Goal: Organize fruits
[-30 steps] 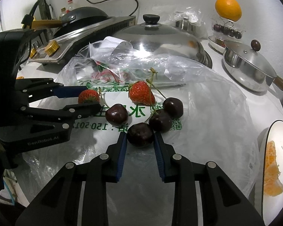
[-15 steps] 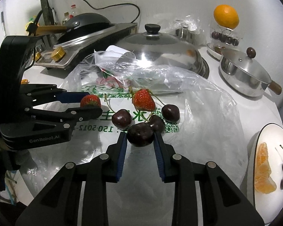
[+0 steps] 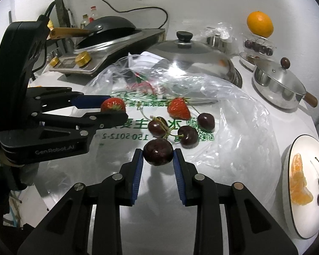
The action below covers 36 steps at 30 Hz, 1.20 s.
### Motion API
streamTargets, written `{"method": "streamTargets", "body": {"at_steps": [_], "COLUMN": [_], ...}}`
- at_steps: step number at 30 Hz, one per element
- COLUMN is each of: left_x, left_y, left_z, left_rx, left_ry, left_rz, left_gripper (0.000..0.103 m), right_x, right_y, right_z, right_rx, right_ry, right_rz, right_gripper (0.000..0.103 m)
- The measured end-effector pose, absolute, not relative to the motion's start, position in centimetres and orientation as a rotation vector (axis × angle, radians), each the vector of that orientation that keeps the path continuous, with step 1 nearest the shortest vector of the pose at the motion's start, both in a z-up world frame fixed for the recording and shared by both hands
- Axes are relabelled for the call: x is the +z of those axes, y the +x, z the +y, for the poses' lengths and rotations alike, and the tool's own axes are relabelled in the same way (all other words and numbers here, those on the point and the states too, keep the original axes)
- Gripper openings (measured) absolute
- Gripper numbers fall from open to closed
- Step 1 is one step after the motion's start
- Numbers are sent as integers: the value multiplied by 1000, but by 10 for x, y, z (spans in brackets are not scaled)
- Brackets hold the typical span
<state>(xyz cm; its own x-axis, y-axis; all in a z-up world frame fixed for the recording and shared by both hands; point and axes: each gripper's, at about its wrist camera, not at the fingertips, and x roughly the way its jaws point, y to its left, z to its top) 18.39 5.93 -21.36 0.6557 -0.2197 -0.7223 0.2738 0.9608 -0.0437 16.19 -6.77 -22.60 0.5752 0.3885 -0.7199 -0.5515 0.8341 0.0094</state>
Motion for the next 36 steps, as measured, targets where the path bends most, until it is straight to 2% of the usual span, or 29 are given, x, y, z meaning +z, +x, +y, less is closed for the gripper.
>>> {"method": "streamTargets", "body": {"at_steps": [36], "left_x": [-179], "left_y": [128], "left_z": [44], "left_rx": [-286], "left_ry": [78], "left_rz": [749], "left_gripper": [41], "right_x": [-193], "right_y": [111], "right_z": [-81], "right_rx": [554], "right_ry": [-225], "right_rz": [702], "right_gripper": [31]}}
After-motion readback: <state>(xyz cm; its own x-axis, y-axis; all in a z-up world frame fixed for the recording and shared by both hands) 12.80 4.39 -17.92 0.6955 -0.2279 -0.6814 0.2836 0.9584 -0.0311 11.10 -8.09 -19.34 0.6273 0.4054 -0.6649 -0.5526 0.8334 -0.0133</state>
